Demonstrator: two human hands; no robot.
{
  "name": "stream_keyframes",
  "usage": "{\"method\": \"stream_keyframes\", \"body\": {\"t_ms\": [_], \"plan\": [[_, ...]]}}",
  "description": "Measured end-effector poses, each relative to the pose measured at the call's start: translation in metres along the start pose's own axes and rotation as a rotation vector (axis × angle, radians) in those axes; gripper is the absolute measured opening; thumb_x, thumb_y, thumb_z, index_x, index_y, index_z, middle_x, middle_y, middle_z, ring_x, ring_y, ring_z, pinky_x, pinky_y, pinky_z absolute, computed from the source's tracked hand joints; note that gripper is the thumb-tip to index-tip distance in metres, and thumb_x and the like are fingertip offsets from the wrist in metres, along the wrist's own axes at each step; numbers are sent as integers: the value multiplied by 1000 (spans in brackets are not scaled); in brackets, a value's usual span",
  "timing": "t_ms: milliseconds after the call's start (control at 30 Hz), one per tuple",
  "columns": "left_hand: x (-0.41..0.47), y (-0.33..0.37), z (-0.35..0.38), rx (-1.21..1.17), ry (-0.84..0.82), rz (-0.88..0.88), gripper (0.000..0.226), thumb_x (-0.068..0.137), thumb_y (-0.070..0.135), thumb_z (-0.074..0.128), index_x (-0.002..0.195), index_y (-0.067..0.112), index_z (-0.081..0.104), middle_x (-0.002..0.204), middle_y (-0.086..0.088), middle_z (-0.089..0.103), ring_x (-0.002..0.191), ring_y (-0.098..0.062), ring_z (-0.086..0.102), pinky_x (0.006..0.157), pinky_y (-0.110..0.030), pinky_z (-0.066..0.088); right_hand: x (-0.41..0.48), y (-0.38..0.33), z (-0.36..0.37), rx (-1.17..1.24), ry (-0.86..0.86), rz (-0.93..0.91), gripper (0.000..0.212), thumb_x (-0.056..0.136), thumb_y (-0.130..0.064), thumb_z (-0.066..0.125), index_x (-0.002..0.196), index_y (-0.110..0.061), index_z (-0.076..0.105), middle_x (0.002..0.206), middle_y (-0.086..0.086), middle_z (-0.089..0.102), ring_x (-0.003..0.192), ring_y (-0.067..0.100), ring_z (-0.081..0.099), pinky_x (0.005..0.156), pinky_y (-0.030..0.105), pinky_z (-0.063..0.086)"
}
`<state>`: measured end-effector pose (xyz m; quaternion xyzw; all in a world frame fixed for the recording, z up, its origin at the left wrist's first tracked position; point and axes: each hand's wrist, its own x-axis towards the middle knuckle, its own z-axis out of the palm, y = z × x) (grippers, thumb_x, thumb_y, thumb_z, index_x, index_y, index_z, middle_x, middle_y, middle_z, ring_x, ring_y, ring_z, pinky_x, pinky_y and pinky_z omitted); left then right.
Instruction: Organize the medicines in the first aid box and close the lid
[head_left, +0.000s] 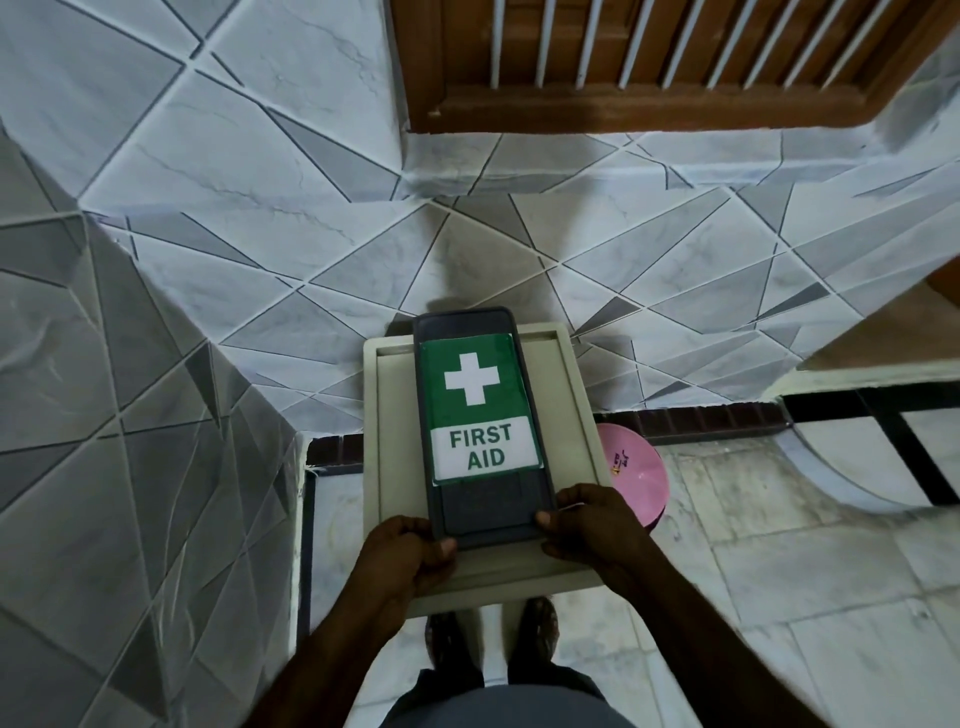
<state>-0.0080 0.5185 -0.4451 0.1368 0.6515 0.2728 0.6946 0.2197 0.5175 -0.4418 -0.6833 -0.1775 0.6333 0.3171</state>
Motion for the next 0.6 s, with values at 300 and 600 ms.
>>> {"method": "stream_keyframes", "body": {"t_ms": [300,600], "plan": [[-7,-13,-9,105,-12,180,45,73,2,79,113,3,59,101,-16,69,91,-30,66,83,-40,56,-12,6,1,-29,27,-104,32,70,2,81,92,-3,59,81,15,64,74,27,62,73,41,59],[-32,0,8,670,315,785,66,80,39,72,137,20,45,139,-6,50,124,-21,48,99,-35,44,-25,-9,-2,-535,186,-479,42,83,-48,67,113,-18,64,108,4,70,97,22,65,87,38,52]]}}
